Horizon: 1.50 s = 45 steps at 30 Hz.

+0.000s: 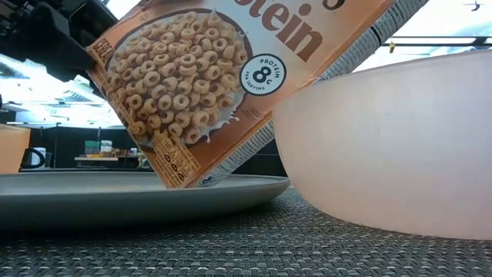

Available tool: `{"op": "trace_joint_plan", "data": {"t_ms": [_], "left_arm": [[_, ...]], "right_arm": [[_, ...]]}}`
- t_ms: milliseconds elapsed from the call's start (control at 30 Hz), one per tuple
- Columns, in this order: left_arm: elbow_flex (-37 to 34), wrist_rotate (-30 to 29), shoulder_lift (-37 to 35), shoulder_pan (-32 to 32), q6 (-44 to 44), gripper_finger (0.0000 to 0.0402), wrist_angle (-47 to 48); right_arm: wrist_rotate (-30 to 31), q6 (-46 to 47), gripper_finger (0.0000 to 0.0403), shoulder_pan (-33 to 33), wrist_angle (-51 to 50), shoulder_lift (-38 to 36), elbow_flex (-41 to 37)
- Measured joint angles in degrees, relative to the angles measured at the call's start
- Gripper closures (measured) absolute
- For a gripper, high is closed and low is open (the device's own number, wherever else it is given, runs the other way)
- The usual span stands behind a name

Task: Arrange a breakfast setting
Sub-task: Pour the cereal into the orange bowl

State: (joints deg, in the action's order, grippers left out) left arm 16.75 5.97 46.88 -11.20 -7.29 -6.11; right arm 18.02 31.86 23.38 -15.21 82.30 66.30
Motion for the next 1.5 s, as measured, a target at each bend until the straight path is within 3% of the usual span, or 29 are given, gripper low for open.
{"op": "trace_joint_plan", "data": {"t_ms": [267,600,1000,1267,1500], "left_arm": [[0.00,-0.79,0.60,-0.02,-1.08,0.0091,-2.19],[-0.02,-1.33,8.94,-0.02,-4.68,0.0096,-13.70],[0.72,2.47,16.14,-1.10,-7.01,0.0152,-20.30],[1.22,1.97,16.17,-1.25,-7.61,0.0220,-19.67],[1.29,2.29,15.30,-1.29,-9.96,0.0215,-19.78]], "right_arm": [[0.20,-0.08,0.0396,0.00,-0.01,0.00,0.00],[0.31,-0.11,0.0396,0.00,-0.03,0.04,0.00],[0.15,-0.08,0.0396,0.09,0.10,0.04,0.01],[0.10,-0.07,0.0396,0.04,0.12,0.02,0.02],[-3.20,0.43,0.0375,-0.02,1.01,0.02,0.09]]}}
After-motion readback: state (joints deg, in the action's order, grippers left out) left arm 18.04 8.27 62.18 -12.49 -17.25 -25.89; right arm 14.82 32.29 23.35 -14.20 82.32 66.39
